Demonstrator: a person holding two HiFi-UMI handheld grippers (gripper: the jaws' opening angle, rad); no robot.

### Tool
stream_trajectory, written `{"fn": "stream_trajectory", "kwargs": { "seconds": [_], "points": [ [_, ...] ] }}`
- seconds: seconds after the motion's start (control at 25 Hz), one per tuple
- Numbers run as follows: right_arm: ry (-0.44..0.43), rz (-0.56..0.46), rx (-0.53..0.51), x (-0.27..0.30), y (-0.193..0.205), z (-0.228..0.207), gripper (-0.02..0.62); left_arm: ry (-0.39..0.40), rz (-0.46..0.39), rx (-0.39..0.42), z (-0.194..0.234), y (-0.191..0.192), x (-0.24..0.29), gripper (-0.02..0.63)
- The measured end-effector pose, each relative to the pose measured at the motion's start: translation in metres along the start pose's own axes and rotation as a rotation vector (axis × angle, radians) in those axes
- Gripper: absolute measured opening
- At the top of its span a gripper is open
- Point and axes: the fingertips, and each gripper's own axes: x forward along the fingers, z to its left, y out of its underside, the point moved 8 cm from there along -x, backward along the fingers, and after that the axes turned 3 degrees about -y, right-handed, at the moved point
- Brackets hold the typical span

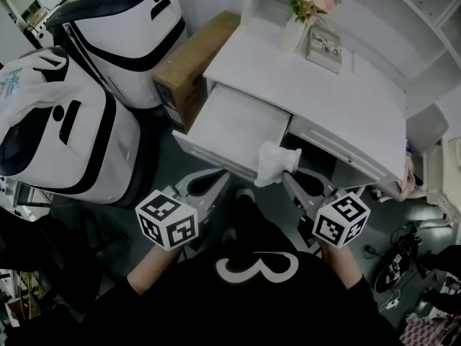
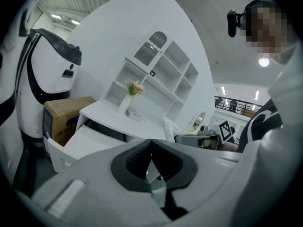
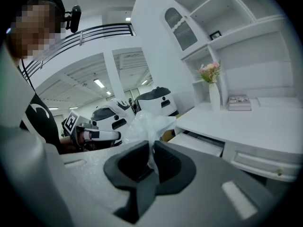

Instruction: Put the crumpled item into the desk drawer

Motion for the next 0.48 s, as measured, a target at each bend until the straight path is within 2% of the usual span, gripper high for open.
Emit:
{"fn": "stream_trajectory", "kwargs": {
  "seconds": [0.28, 0.48],
  "points": [
    [-0.028, 0.030, 0.006, 0.047, -0.010, -0.027, 0.041, -0.044, 0.001, -0.001, 0.028, -0.015, 0.013, 0.008],
    [-0.035, 0.058, 0.023, 0.092, -0.018, -0.056, 0.041, -0.080, 0.033, -0.009, 0.063, -0.031, 0.032, 0.008]
  ]
}}
